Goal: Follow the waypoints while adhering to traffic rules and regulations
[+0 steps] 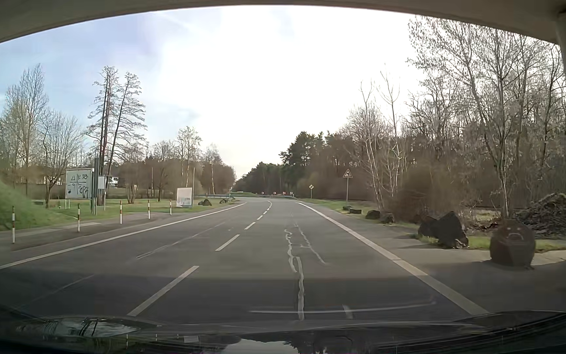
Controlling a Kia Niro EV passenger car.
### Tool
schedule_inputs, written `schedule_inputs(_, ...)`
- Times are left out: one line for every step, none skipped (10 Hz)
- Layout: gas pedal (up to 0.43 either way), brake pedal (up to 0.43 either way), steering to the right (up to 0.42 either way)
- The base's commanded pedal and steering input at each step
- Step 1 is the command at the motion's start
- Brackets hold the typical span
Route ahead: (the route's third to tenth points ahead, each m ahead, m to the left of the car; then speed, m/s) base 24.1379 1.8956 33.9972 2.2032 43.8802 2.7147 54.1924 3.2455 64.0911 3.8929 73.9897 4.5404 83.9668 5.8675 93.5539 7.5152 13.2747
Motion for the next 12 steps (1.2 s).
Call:
schedule_inputs(0.0,0.0,-0.006)
schedule_inputs(0.0,0.0,-0.007)
schedule_inputs(0.0,0.0,-0.007)
schedule_inputs(0.0,0.0,-0.007)
schedule_inputs(0.0,0.0,-0.007)
schedule_inputs(0.0,0.0,-0.006)
schedule_inputs(0.0,0.0,-0.007)
schedule_inputs(0.0,0.0,-0.007)
schedule_inputs(0.0,0.0,-0.007)
schedule_inputs(0.0,0.0,-0.007)
schedule_inputs(0.0,0.0,-0.007)
schedule_inputs(0.0,0.0,-0.007)
